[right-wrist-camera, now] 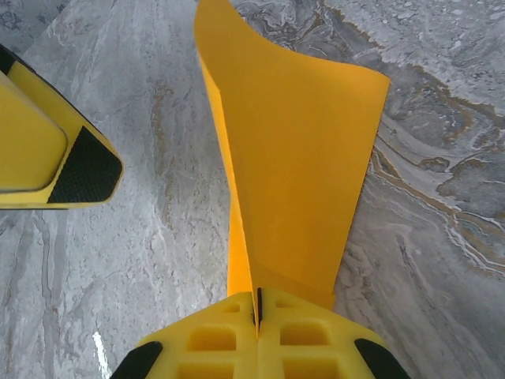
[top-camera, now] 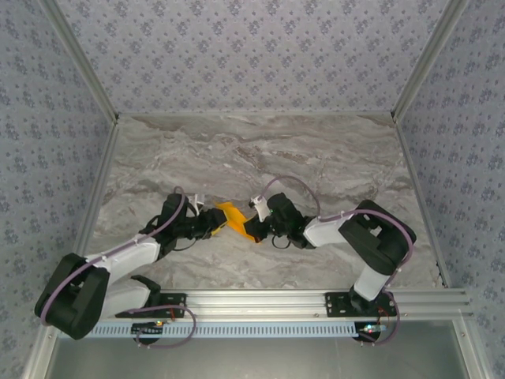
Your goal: Fold a paper plane with a square sheet of paper (pick it up from the middle)
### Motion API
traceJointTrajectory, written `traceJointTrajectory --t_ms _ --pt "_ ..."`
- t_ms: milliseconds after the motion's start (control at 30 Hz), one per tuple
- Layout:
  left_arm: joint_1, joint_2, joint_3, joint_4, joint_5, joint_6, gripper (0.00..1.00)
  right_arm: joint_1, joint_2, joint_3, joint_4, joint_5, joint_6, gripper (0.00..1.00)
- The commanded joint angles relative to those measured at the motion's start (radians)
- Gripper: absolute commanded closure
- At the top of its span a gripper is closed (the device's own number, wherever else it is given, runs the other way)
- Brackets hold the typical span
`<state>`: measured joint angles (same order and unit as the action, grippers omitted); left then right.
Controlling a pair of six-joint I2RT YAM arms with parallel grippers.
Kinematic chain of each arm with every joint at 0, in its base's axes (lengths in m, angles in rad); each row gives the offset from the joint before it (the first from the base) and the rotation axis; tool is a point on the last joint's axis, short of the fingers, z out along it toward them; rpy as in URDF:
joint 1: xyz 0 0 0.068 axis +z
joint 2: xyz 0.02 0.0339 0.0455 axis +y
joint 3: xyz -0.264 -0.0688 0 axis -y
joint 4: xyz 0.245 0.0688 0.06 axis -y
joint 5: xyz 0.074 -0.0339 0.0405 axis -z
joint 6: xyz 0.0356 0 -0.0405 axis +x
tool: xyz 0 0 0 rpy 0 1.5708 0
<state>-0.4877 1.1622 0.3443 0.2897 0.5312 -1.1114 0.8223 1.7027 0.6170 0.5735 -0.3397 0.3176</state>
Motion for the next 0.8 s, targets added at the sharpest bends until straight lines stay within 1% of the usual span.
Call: traceJointTrajectory --t_ms 0,267,767 --pt "-0.013 0.019 0.005 0.054 0.0 0.007 0.6 0.002 0.026 0.03 0.009 -0.041 0.04 1.0" --pt "-0.033 0.092 0.025 0.119 0.004 0.008 0.62 0.0 0.067 0.059 0.006 -0.075 0.096 1.0" --pt "-0.046 0.206 0.048 0.195 0.012 0.002 0.65 -0.009 0.126 0.097 -0.042 -0.122 0.146 1.0"
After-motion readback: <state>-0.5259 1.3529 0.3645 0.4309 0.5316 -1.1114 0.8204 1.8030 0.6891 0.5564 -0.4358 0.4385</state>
